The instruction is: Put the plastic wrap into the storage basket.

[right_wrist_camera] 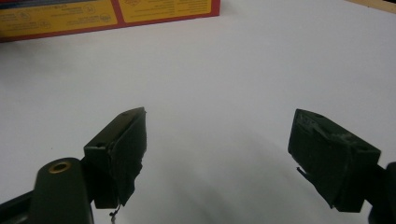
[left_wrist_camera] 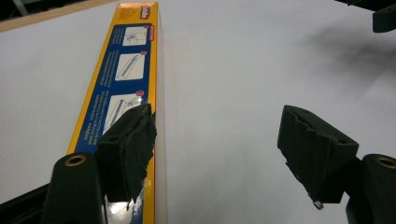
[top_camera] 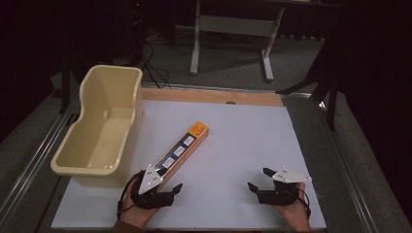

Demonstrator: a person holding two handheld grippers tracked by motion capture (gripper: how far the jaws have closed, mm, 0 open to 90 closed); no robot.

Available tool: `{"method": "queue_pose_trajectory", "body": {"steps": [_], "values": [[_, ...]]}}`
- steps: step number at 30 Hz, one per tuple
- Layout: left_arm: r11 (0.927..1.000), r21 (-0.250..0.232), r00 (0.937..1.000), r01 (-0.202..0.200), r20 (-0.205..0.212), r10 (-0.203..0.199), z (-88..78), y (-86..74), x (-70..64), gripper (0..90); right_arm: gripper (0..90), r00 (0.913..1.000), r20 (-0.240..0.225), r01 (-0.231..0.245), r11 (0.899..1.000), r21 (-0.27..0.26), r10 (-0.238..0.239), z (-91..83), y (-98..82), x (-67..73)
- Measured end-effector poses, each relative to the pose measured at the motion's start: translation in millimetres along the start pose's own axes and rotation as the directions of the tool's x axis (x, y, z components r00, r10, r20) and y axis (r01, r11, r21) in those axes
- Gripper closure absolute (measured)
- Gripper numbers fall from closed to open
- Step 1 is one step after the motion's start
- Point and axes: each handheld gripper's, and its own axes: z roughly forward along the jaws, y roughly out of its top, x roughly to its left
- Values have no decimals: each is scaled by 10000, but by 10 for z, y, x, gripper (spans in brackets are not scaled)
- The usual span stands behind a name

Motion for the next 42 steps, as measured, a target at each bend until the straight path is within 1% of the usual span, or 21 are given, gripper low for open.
{"method": "queue_pose_trajectory", "body": {"steps": [4, 5, 8, 14, 15, 17, 19, 20, 21, 22, 23, 27, 29, 30, 32, 33, 34, 35, 37, 39, 42], "values": [[10000, 18, 10000, -12, -19, 12, -7, 2, 3, 274, 190, 10000, -1, -5, 10000, -19, 5, -6, 0, 1], [10000, 13, 9999, 90, -72, -90, -19, -1, 17, 272, 190, 10000, -12, -13, 10000, -29, 13, -5, 0, -1], [9994, 273, 9995, 230, -217, -224, -11, 1, 43, 273, 190, 10000, 37, -72, 10000, 20, 72, 5, -6, -5], [9975, 708, 9984, 70, -569, -30, -45, 26, 72, 237, 190, 9997, 41, -229, 9997, 24, 229, 35, -3, -23], [9951, 990, 9961, 80, -879, 7, -57, 32, 100, 230, 190, 9997, 40, -235, 9997, 20, 235, 35, -3, -23], [9918, 1261, 9940, 182, -1097, -43, -71, 31, 146, 223, 190, 9997, 47, -259, 9997, 35, 259, 36, -3, -24], [9859, 1612, 9893, 454, -1443, -219, -78, 32, 198, 204, 190, 9997, 57, -255, 9997, 53, 254, 40, -4, -26], [9815, 1836, 9895, 549, -1415, -289, -77, 32, 229, 182, 190, 9996, 50, -266, 9996, 51, 266, 40, -5, -27], [9780, 1980, 9871, 658, -1563, -348, -78, 25, 249, 171, 190, 9996, 54, -265, 9996, 50, 265, 38, -5, -28], [9780, 1980, 9871, 658, -1563, -348, -78, 25, 249, 164, 190, 9996, 54, -265, 9996, 50, 265, 38, -5, -28], [9713, 2242, 9851, 793, -1669, -420, -79, 3, 296, 159, 190, 9996, 46, -265, 9996, 46, 265, 38, -6, -30], [9566, 2681, 9826, 1138, -1725, -685, -67, -56, 376, 153, 191, 9997, 17, -237, 9997, 74, 237, 46, -5, -30], [9566, 2681, 9826, 1138, -1725, -685, -67, -56, 376, 156, 191, 9997, -3, -236, 9997, 97, 236, 48, -4, -30], [9454, 3028, 9846, 1206, -1580, -750, -41, -97, 409, 171, 191, 9998, -8, -205, 9997, 110, 205, 54, -2, -28], [9386, 3237, 9843, 1192, -1622, -691, -13, -121, 420, 181, 192, 9998, -28, -189, 9997, 143, 189, 60, -1, -25], [9386, 3237, 9843, 1192, -1622, -691, -13, -121, 420, 198, 192, 9998, -49, -185, 9996, 190, 186, 61, -2, -22], [9266, 3525, 9830, 1308, -1673, -751, 22, -142, 435, 208, 192, 9999, -49, -161, 9996, 222, 162, 63, -2, -20], [9229, 3628, 9840, 1286, -1622, -734, 34, -151, 441, 211, 193, 9999, -42, -135, 9996, 239, 136, 64, -2, -17], [9200, 3665, 9854, 1387, -1437, -914, 45, -160, 446, 251, 193, 9999, -48, -98, 9997, 226, 99, 64, -2, -16], [9222, 3684, 9895, 1178, -1222, -775, 50, -154, 428, 351, 192, 9999, -39, -119, 9996, 250, 120, 63, -2, -19], [9223, 3738, 9908, 982, -1231, -556, 49, -145, 414, 378, 199, 9999, -43, -138, 9996, 248, 139, 62, -2, -22]]}}
